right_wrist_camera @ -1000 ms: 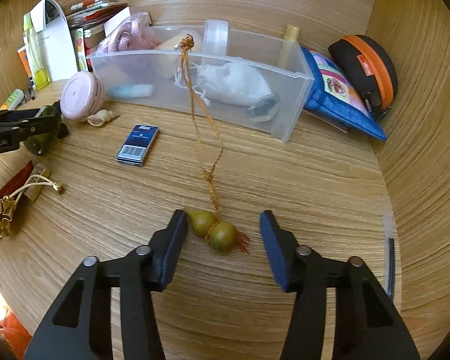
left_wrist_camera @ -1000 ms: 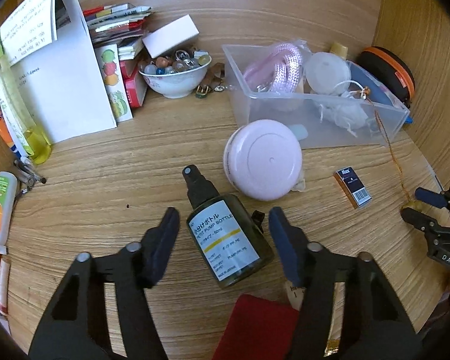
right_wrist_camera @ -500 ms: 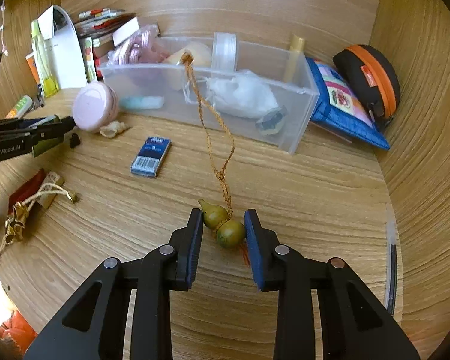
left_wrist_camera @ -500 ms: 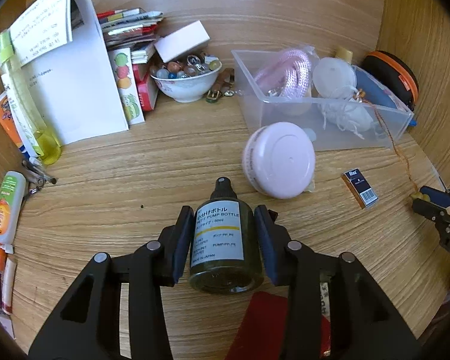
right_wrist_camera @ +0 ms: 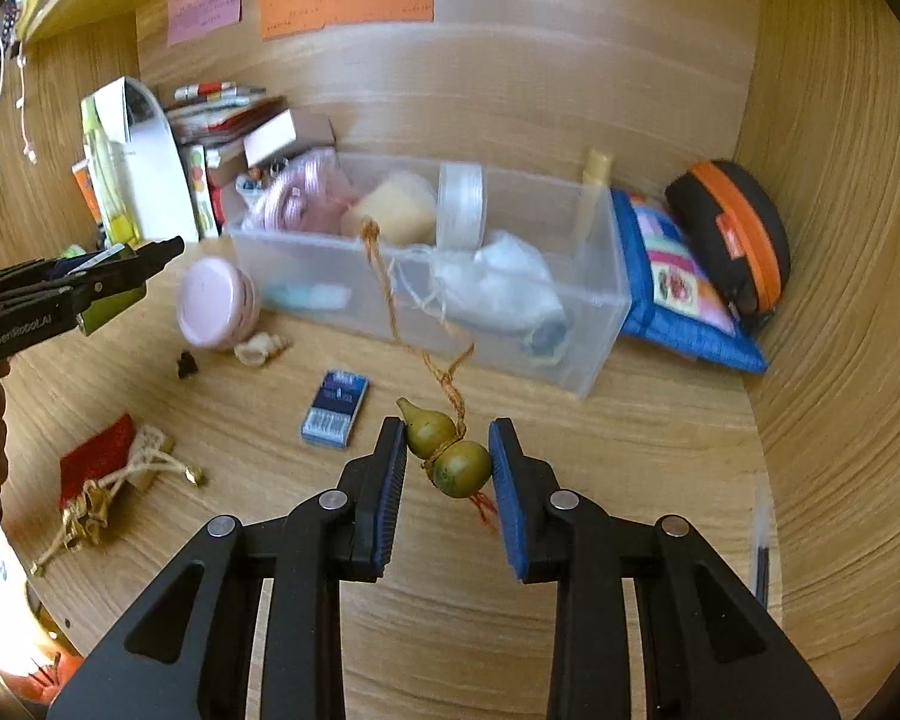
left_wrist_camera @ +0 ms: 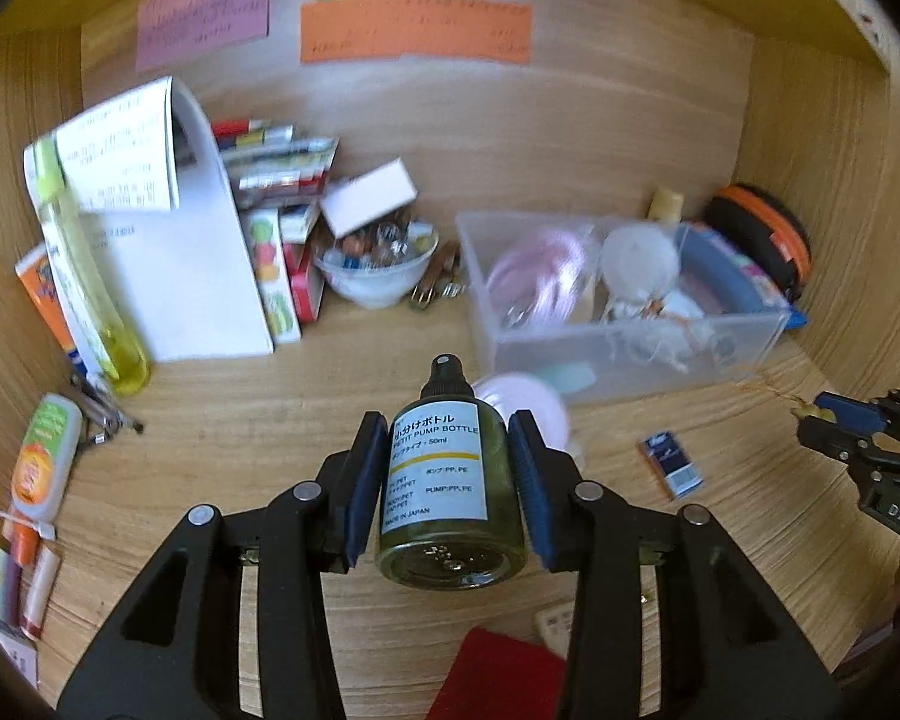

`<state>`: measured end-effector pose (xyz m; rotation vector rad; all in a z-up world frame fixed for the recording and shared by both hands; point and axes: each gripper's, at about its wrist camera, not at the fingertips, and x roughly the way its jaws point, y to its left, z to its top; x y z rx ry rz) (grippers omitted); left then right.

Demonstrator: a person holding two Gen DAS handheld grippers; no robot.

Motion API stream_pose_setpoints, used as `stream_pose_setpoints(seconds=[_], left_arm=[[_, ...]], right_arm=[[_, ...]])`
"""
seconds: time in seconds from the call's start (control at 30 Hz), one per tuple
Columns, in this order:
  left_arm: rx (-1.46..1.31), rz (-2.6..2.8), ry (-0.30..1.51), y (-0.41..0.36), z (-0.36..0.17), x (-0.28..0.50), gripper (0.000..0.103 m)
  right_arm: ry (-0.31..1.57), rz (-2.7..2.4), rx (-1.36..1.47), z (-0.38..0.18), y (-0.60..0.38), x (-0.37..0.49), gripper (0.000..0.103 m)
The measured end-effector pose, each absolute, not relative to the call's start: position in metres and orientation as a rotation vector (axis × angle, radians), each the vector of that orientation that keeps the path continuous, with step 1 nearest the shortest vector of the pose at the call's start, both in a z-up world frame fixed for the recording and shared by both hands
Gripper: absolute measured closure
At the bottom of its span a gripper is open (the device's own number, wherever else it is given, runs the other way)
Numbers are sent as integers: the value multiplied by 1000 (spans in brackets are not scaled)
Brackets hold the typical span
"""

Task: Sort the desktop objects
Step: 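Carry the pump bottle into the bin with the left tool while the right drops the gourd in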

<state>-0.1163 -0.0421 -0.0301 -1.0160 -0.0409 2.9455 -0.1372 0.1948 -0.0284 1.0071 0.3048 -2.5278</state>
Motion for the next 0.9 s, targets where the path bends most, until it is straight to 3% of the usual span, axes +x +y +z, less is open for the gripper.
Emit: stream_pose_setpoints(seconds=[0.9], left_arm=[[-837,2872,-84,-14,32,-168,62]], right_arm=[[157,-2614,776,47,191,-222,77]])
